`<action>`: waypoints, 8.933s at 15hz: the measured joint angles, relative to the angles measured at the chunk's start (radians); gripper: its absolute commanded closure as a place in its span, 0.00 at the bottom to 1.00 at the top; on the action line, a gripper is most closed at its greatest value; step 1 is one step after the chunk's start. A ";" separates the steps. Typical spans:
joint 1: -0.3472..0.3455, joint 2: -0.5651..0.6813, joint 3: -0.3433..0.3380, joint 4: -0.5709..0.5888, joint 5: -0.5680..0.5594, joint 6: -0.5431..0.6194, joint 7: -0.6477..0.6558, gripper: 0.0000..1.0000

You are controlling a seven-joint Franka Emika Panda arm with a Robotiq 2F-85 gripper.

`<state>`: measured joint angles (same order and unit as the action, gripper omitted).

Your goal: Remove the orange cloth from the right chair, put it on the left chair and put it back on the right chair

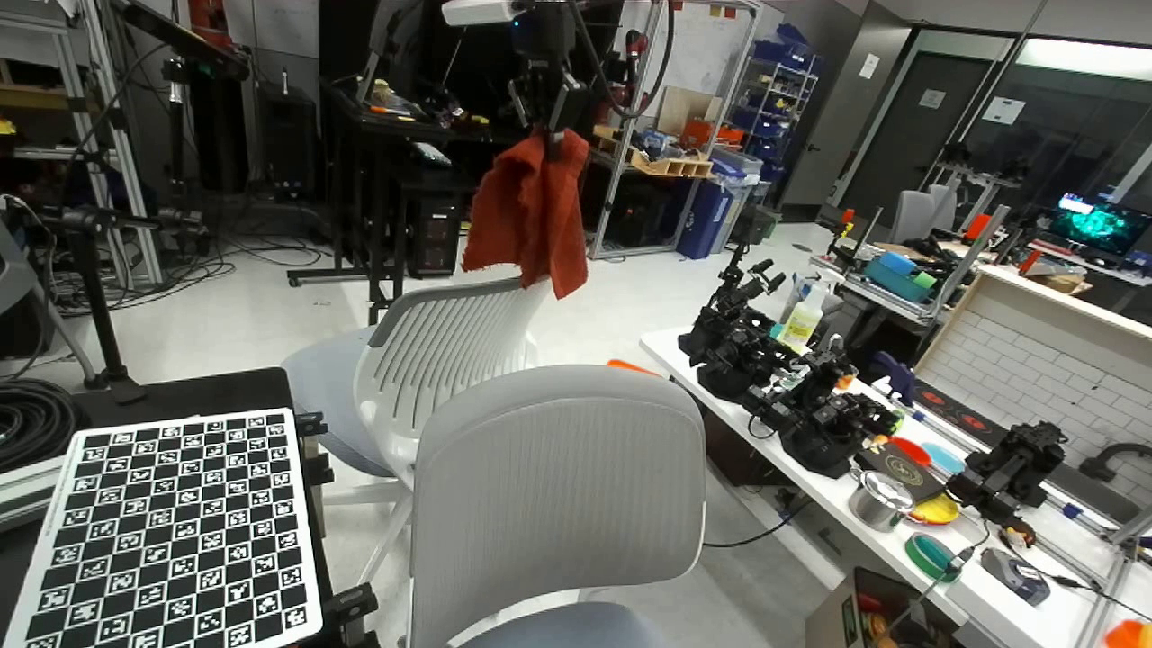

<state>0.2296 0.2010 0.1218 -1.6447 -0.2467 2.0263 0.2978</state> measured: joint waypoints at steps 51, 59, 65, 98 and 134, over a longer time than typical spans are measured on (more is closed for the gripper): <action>-0.030 0.147 -0.035 0.273 0.035 -0.037 -0.014 0.97; 0.042 0.219 -0.033 0.270 0.034 -0.037 -0.012 0.97; 0.084 0.222 -0.029 0.271 0.034 -0.037 -0.012 0.97; 0.070 0.372 -0.041 0.278 0.034 -0.039 -0.013 0.28; -0.004 0.439 -0.010 0.251 0.210 -0.038 -0.334 0.26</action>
<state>0.2253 0.6396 0.1119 -1.3938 -0.0370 1.9886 -0.0361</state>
